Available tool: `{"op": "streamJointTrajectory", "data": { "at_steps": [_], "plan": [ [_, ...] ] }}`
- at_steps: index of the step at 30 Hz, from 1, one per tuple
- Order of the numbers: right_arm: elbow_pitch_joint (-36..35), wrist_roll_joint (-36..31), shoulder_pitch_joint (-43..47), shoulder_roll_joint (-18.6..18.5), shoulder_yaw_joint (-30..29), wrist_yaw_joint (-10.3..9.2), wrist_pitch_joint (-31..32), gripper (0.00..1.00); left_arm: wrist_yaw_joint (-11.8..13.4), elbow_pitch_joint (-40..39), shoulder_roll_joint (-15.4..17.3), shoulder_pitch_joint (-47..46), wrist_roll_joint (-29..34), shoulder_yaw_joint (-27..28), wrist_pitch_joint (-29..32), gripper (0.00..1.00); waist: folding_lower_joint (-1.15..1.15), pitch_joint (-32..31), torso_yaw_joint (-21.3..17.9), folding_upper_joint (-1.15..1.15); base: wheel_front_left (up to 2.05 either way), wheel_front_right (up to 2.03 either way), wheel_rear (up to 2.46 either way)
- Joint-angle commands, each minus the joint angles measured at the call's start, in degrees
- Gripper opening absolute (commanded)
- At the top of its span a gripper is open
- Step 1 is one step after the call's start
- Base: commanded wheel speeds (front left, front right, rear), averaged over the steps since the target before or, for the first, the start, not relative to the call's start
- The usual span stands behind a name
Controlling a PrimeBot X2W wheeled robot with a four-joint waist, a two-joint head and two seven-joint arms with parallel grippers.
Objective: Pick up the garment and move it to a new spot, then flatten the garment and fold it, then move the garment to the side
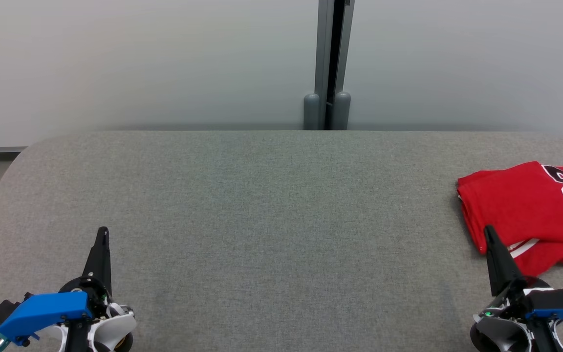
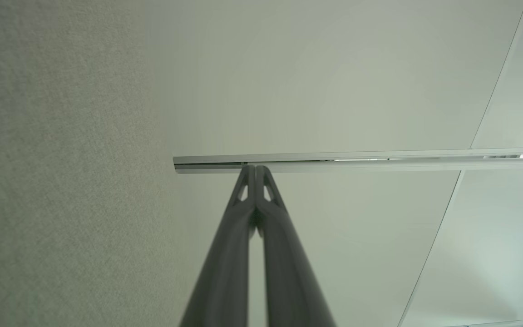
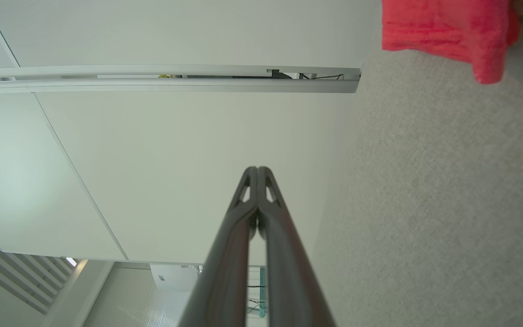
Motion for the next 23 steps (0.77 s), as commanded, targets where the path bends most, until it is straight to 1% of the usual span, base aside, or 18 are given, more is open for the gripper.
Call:
{"op": "streamJointTrajectory", "data": {
  "at_steps": [1, 23],
  "plan": [
    [-0.21, 0.15, -0.77, -0.25, -0.13, 0.02, 0.13, 0.00, -0.27, -0.24, -0.15, -0.60, -0.19, 0.09, 0.21, 0.00, 0.00, 0.00, 0.00, 0.00, 0.00, 0.00, 0.00],
    [-0.20, 0.15, -0.78, -0.25, -0.12, 0.02, 0.13, 0.00, -0.27, -0.24, -0.15, -0.59, -0.19, 0.08, 0.20, 0.00, 0.00, 0.00, 0.00, 0.00, 0.00, 0.00, 0.00]
  ]
}}
